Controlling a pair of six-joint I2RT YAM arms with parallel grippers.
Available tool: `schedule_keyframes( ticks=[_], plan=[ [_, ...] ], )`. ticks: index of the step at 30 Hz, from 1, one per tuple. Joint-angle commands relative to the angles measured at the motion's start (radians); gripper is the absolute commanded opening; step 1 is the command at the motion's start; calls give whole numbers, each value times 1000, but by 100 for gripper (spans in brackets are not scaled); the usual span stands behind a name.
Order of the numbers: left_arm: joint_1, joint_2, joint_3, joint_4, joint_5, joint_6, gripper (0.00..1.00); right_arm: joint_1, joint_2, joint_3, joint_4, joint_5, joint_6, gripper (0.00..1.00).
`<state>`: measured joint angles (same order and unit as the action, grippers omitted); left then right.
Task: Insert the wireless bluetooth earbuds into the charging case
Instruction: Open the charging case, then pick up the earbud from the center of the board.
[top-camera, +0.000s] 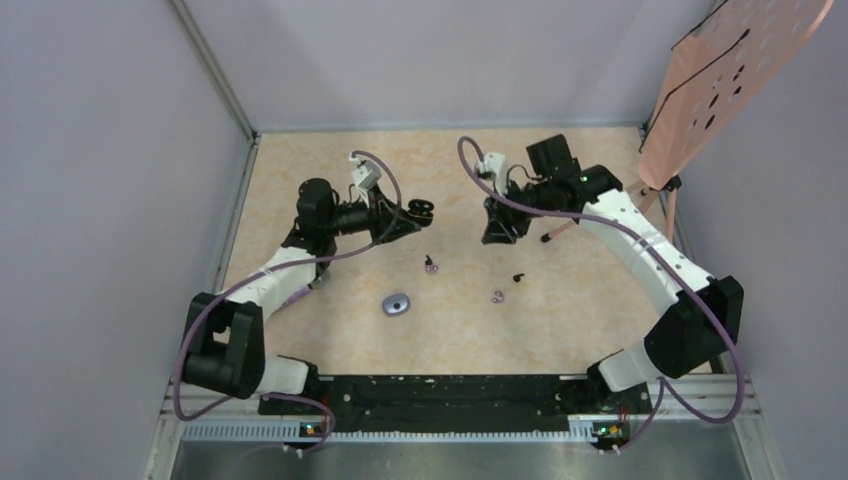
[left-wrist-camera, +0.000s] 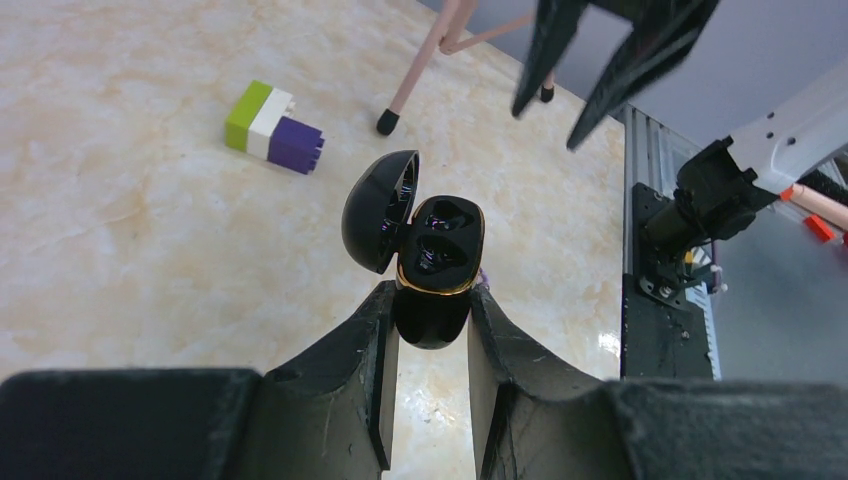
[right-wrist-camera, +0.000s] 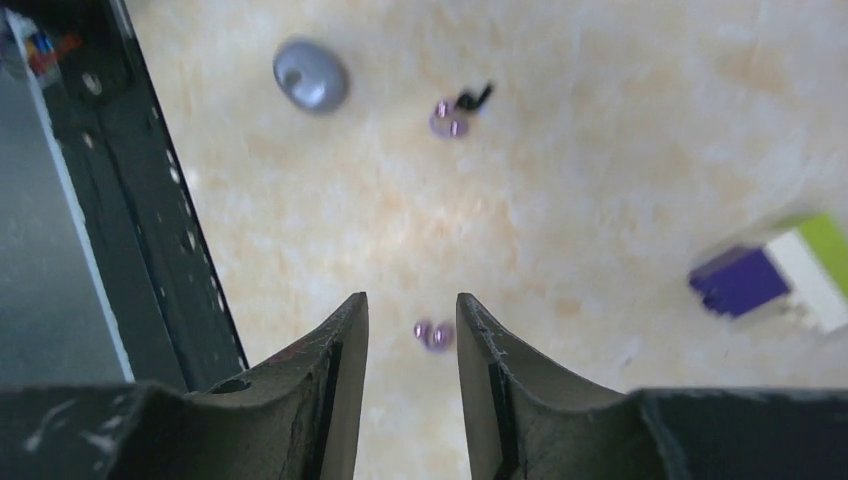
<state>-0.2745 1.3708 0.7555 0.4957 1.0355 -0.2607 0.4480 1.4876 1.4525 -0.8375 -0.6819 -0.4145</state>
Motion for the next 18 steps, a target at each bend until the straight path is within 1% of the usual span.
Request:
schedule_keyframes(
  ticks=[1, 4, 7, 12, 15, 18],
  plan=[
    [58, -45, 26, 15, 24, -67, 0, -12, -60, -145, -117, 121, -204, 35],
    [78, -86, 32, -50, 8, -31, 0, -25, -32, -189, -132, 150, -291, 33],
    [85, -121, 44, -118, -2, -6, 0, -36, 39, -193, -146, 167, -358, 31],
    [95, -177, 46, -218, -25, 31, 0, -39, 140, -206, -148, 262, -527, 30],
    [102, -201, 44, -275, -42, 59, 0, -41, 204, -200, -120, 324, -557, 28],
    [112, -218, 45, -308, -57, 72, 0, -40, 253, -186, -82, 362, -530, 28]
  ],
)
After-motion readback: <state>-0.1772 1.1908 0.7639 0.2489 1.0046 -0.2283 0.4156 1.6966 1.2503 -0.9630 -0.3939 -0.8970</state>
